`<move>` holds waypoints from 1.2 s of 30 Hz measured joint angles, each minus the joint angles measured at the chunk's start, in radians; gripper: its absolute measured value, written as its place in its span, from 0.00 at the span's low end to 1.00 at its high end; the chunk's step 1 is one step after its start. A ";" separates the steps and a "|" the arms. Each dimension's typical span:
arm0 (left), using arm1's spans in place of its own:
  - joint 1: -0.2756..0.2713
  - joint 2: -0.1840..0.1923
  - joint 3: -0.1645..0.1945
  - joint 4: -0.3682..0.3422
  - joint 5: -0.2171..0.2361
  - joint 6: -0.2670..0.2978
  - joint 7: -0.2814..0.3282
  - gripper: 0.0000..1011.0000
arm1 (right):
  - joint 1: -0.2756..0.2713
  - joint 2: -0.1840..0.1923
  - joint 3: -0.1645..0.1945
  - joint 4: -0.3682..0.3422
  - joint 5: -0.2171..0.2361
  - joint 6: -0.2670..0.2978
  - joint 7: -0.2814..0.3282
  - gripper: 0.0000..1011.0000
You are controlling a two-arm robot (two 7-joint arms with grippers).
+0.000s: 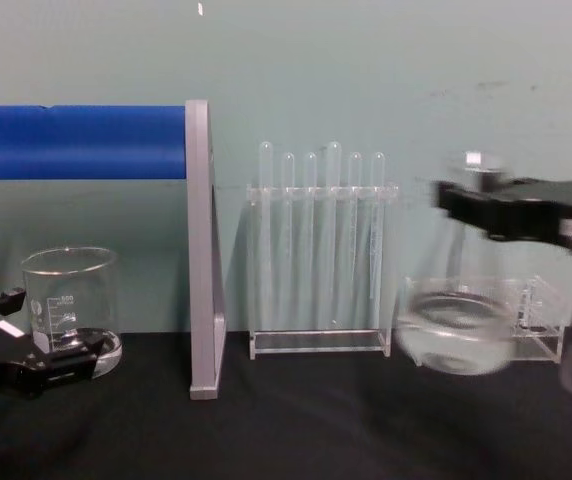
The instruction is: Grasp the erlenmeyer flask with one hand, shake it three times, then place it back.
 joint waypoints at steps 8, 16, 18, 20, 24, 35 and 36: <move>0.000 0.000 0.000 0.000 0.000 0.000 0.000 0.99 | -0.099 0.008 0.107 -0.080 -0.027 0.037 -0.103 0.44; 0.000 0.000 0.000 0.000 0.000 0.000 0.000 0.99 | -0.105 -0.007 0.120 -0.081 -0.041 0.041 -0.091 0.44; 0.000 0.000 0.000 0.000 0.000 0.000 0.000 0.99 | -0.092 -0.013 0.108 -0.070 -0.043 0.040 -0.069 0.44; 0.000 0.000 0.000 0.000 0.000 0.000 0.000 0.99 | -0.079 -0.016 0.095 -0.058 -0.045 0.038 -0.046 0.45; 0.000 0.000 0.000 0.000 0.000 0.000 0.000 0.99 | -0.044 -0.024 0.053 -0.028 -0.047 0.028 0.021 0.44; 0.000 0.000 0.000 0.000 0.000 0.000 0.000 0.99 | 0.072 -0.043 -0.110 0.066 -0.025 -0.008 0.208 0.44; 0.000 0.000 0.000 0.000 0.000 0.000 0.000 0.99 | 0.077 -0.045 -0.118 0.070 -0.022 -0.010 0.216 0.44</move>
